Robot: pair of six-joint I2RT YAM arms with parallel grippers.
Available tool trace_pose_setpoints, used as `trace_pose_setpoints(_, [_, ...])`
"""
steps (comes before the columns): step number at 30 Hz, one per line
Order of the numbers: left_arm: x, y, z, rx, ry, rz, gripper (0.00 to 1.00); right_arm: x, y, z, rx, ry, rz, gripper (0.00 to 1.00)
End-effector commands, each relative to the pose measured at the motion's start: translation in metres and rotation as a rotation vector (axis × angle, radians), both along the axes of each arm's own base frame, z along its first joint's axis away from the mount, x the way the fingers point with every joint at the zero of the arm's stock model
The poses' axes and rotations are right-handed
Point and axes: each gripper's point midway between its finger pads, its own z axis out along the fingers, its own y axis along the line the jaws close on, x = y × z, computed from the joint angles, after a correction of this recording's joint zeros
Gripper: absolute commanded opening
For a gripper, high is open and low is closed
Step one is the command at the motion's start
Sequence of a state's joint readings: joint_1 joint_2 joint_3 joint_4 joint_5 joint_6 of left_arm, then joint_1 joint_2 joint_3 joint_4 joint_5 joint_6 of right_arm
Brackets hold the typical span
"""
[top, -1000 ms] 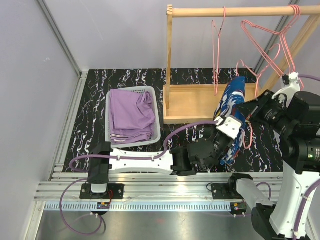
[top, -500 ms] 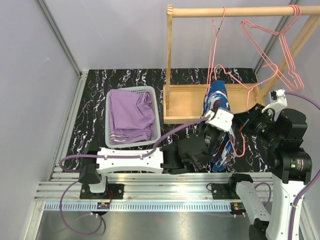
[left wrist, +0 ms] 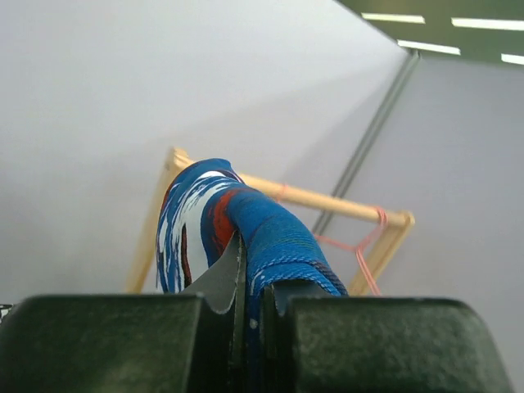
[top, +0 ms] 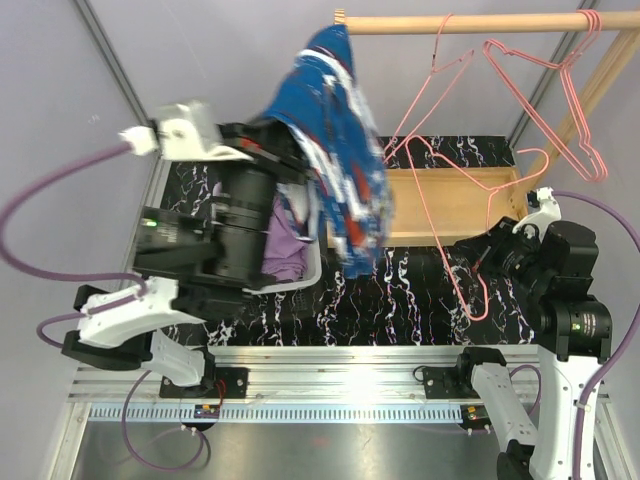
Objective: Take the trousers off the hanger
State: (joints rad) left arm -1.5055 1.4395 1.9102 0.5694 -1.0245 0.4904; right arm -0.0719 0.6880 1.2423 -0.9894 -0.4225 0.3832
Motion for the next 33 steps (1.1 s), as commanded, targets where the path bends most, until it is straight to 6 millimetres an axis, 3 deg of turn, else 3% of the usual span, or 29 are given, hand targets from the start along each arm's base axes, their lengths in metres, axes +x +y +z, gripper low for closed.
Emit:
trace_pose_setpoints(1, [-0.002,0.070,0.042,-0.157,-0.036,0.044,0.00,0.002,-0.006,0.001,-0.049,-0.030,-0.008,0.00])
trace_pose_setpoints(6, [0.001,0.110,0.039,-0.068,-0.020,0.133,0.00,-0.001,-0.014,0.005,-0.088,-0.042,-0.043,0.00])
trace_pose_setpoints(7, [0.003,0.124,0.035,-0.059,0.010,0.159,0.00,-0.002,-0.016,0.010,-0.105,-0.054,-0.052,0.00])
trace_pose_setpoints(9, [0.008,0.132,0.018,0.033,0.040,0.218,0.00,-0.004,-0.023,0.012,-0.135,-0.054,-0.076,0.00])
trace_pose_setpoints(10, [0.011,0.136,0.005,0.062,0.077,0.244,0.00,-0.006,-0.025,0.020,-0.147,-0.074,-0.090,0.00])
trace_pose_setpoints(11, [0.013,0.156,-0.001,0.062,0.095,0.276,0.00,-0.008,-0.027,0.021,-0.157,-0.074,-0.095,0.00])
trace_pose_setpoints(12, [0.019,0.146,-0.022,0.128,0.116,0.299,0.00,-0.009,-0.030,0.025,-0.171,-0.082,-0.110,0.00])
trace_pose_setpoints(14, [0.028,0.166,-0.045,0.141,0.177,0.363,0.00,-0.014,-0.036,0.037,-0.210,-0.104,-0.128,0.00])
trace_pose_setpoints(18, [0.049,0.167,-0.102,0.238,0.270,0.444,0.00,-0.018,-0.063,0.053,-0.309,-0.129,-0.250,0.00])
trace_pose_setpoints(20, [0.058,0.163,-0.132,0.297,0.320,0.474,0.00,-0.018,-0.067,0.059,-0.328,-0.142,-0.269,0.00])
trace_pose_setpoints(23, [0.068,0.169,-0.161,0.349,0.372,0.546,0.00,-0.019,-0.068,0.068,-0.331,-0.171,-0.274,0.00])
trace_pose_setpoints(26, [0.071,0.174,-0.176,0.364,0.397,0.557,0.00,-0.020,-0.069,0.072,-0.335,-0.179,-0.278,0.00])
trace_pose_setpoints(33, [0.068,0.197,-0.185,0.459,0.454,0.690,0.00,-0.023,-0.066,0.071,-0.329,-0.189,-0.269,0.00])
